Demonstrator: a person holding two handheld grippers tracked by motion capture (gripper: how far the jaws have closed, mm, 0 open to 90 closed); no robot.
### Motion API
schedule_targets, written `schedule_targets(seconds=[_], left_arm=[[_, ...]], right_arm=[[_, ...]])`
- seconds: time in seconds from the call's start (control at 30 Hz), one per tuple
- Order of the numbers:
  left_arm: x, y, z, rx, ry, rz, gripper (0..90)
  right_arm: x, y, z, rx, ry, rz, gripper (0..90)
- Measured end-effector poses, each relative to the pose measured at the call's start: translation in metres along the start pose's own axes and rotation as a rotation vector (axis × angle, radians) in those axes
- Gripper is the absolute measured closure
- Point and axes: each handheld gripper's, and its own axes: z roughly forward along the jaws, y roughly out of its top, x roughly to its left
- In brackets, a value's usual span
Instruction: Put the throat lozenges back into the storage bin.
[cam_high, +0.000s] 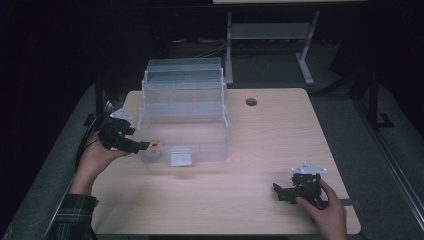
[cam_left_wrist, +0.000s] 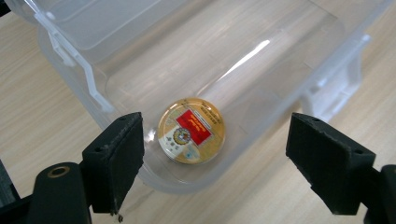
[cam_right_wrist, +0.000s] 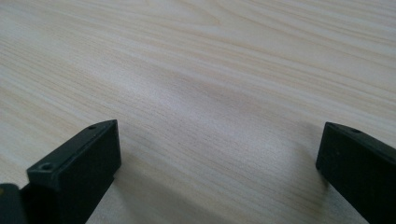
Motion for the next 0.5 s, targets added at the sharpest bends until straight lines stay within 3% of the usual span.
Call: schedule_targets(seconds=[0.5], left_arm=[[-0.036,-0.023,-0.009,-0.034,-0.02,0.022,18.7]], right_arm=[[0.0,0.0,0.0,0.0,0.001,0.0,0.0]])
